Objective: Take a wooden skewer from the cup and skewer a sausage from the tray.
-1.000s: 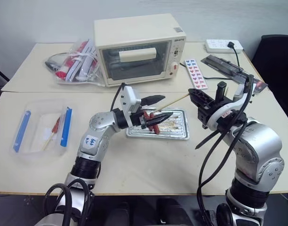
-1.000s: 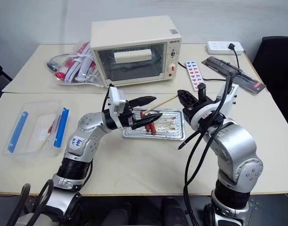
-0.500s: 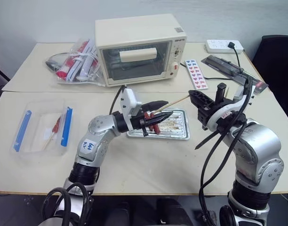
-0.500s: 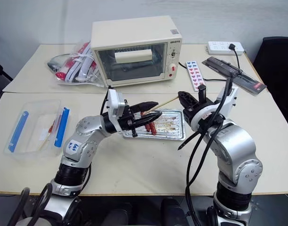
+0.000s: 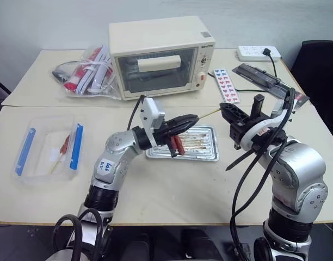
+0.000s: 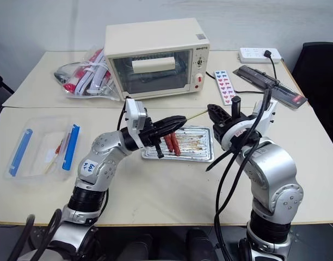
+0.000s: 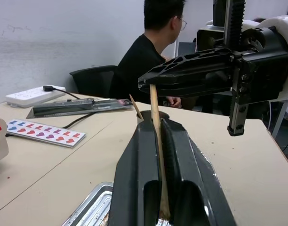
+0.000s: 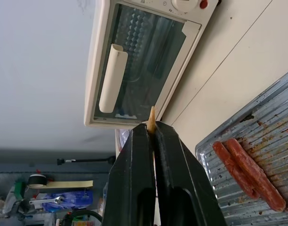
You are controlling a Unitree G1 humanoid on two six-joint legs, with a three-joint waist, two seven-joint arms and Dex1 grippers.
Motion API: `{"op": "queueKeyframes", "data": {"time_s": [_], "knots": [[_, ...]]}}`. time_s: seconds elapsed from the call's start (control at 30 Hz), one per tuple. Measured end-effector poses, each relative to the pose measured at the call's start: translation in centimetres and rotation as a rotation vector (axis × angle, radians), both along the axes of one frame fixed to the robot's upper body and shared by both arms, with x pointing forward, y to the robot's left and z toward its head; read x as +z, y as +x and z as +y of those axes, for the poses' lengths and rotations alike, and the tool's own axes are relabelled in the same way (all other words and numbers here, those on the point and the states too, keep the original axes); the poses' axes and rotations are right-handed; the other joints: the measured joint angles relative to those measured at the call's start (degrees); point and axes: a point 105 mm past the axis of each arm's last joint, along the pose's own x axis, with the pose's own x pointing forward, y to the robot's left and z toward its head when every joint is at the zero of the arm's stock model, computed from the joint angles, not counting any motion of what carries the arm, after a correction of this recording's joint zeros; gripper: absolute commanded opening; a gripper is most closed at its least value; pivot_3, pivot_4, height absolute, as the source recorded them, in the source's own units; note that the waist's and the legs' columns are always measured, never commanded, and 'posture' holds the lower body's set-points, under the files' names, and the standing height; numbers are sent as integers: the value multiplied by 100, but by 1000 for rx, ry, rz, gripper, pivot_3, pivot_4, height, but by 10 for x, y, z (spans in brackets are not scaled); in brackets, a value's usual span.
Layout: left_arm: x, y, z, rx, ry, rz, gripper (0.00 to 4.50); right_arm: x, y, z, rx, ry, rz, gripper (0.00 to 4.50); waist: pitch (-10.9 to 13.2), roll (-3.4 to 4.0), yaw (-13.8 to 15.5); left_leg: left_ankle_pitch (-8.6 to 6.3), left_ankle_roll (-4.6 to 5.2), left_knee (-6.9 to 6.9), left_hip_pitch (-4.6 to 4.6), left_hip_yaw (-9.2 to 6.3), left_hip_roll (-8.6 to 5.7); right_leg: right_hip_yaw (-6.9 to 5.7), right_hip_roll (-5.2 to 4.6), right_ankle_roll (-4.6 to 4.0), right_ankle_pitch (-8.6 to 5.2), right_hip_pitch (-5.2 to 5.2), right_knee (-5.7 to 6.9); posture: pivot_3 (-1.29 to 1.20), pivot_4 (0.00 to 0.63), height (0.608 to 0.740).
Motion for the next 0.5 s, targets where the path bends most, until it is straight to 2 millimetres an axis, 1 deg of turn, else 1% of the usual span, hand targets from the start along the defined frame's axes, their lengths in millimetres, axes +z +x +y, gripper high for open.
{"op": "queueKeyframes", "data": {"time_s": [0.13,0.17,0.2,0.27,0.3,0.43,0.5], "knots": [[1,0,0,0,-1,-2,17,0,0,0,-1,3,-3,0,0,0,-1,0,0,0,0,0,0,0,0,0,0,0,0,0,150,740],[1,1,0,1,1,-4,0,1,0,0,0,3,-5,481,0,0,-1,0,0,0,0,0,0,0,0,0,0,0,0,0,150,740],[1,2,0,8,1,-3,0,1,0,0,2,0,-7,676,0,0,0,0,0,0,0,0,0,0,0,0,0,0,0,0,150,740],[3,4,3,25,2,-7,0,-1,-1,-1,2,-23,-10,1213,0,0,0,0,0,0,0,0,0,0,0,0,0,0,0,0,150,740],[4,5,4,29,4,-8,0,-1,-2,-2,2,-59,-18,1435,0,0,0,0,0,0,-1,1,-1,1,0,0,0,0,0,0,150,740],[4,10,22,76,34,-7,0,1,0,-17,2,-323,-84,1435,0,0,8,-1,1,0,0,0,0,-2,0,0,0,2,-6,0,150,740],[3,10,35,88,72,-1,0,1,2,-22,25,-504,-112,1435,1,0,-8,-1,2,-2,0,4,1,1,1,0,0,1,-6,0,150,740]]}}
